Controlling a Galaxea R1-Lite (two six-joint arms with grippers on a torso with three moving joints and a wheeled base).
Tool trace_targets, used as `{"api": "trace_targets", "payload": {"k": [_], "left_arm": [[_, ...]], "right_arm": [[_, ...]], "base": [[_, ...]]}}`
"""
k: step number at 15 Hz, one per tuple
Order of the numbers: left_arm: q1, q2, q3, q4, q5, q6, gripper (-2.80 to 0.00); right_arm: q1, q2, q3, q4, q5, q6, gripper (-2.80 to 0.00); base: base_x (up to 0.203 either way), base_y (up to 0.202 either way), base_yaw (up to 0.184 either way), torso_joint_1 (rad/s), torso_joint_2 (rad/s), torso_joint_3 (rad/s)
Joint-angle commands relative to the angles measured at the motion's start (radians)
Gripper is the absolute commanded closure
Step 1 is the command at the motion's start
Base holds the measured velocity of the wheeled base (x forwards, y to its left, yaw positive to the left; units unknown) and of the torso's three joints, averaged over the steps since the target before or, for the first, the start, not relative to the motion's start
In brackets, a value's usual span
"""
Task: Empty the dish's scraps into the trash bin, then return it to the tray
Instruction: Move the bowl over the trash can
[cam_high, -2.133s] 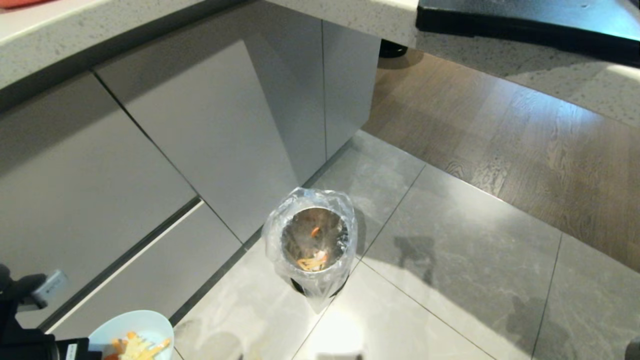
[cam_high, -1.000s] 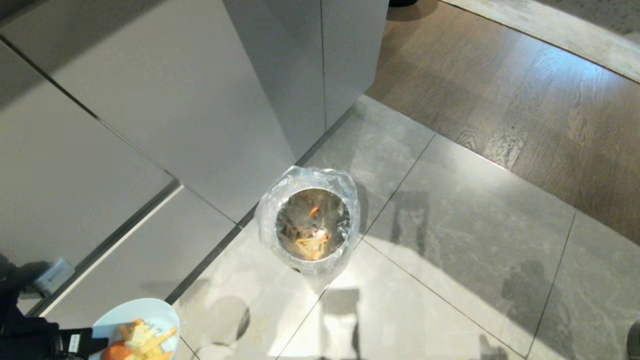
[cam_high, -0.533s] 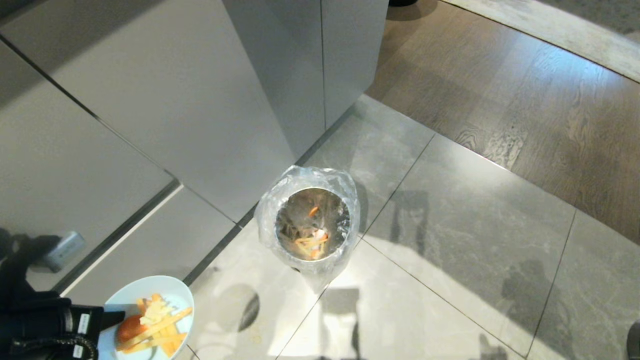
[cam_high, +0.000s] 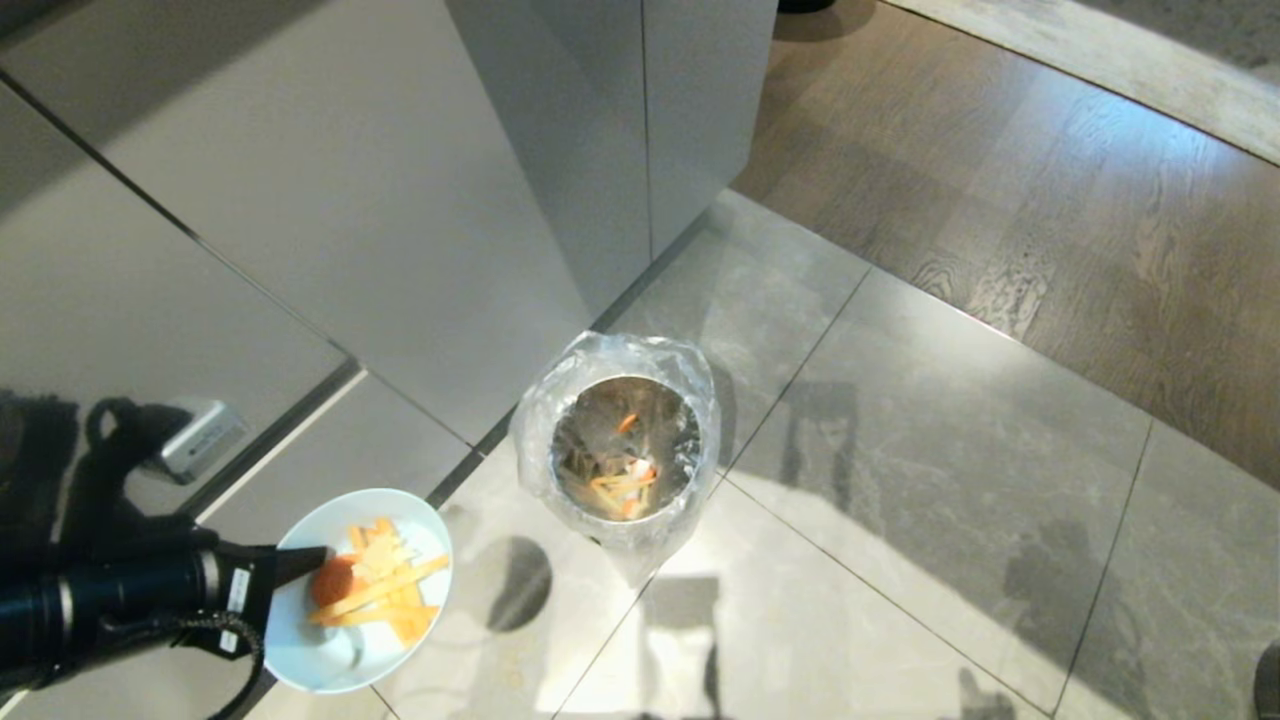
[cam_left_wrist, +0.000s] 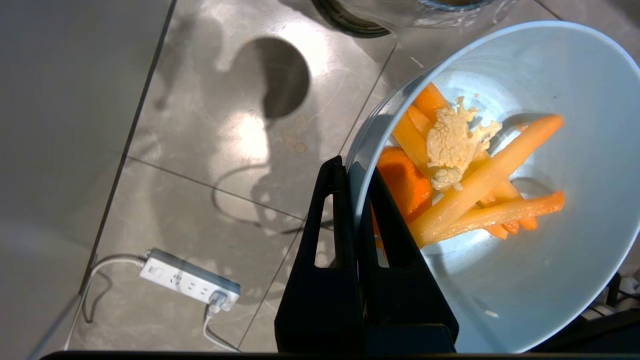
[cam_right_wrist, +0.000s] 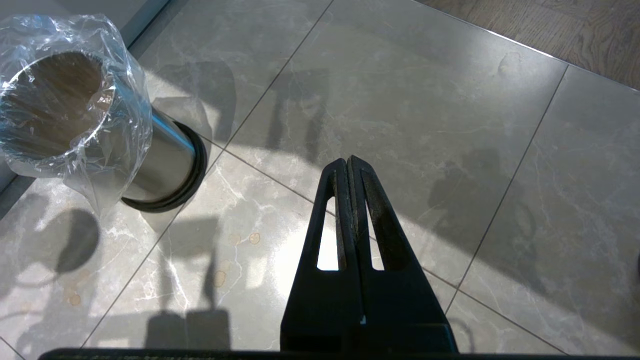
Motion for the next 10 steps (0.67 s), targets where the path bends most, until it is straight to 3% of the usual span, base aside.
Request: {"api": "trace_targets", "payload": {"k": [1,5,8,10], "left_arm": [[-0.049,0.07,-0.041,-0.006,0.001,0.001,0.0],[-0.112,0.144,-0.098,-0.044,0.001,0.005,0.0],[-0.168,0.22,-0.117,-0.201,0.005,0.006,0.0],[-0.187,0.249,-0.122,-0.304,0.03,0.042,0.0]], "right_arm": [[0.0,0.001,0.0,0.0,-0.001,0.0,0.0],[0.0,0.001,0.0,0.0,-0.001,0.0,0.0],[0.0,0.001,0.0,0.0,-0.001,0.0,0.0],[0.0,0.0,0.0,0.0,-0.001,0.0,0.0]], "base": [[0.0,0.0,0.0,0.0,0.0,0.0],[0.0,0.0,0.0,0.0,0.0,0.0],[0.0,0.0,0.0,0.0,0.0,0.0],[0.0,0.0,0.0,0.0,0.0,0.0]]}}
